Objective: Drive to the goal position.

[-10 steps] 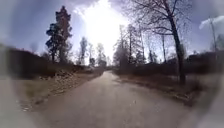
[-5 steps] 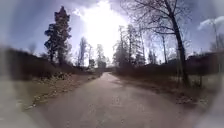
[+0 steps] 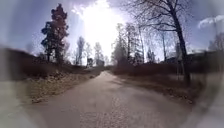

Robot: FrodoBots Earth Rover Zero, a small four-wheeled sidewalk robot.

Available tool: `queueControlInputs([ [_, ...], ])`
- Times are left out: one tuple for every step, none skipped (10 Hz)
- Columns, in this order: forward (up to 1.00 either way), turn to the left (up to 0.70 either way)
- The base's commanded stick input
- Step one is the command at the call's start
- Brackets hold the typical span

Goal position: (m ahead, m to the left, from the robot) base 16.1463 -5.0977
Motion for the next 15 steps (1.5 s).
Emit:
queueControlInputs([
  [1.0, 0.1],
  [1.0, 0.27],
  [1.0, 0.27],
  [1.0, 0.13],
  [1.0, 0.0],
  [1.0, 0.08],
  [1.0, 0.27],
  [1.0, 0.27],
  [1.0, 0.27],
  [1.0, 0.27],
  [1.0, 0.27],
  [1.0, 0.27],
  [1.0, 0.27],
  [1.0, 0.27],
  [1.0, 0.27],
])
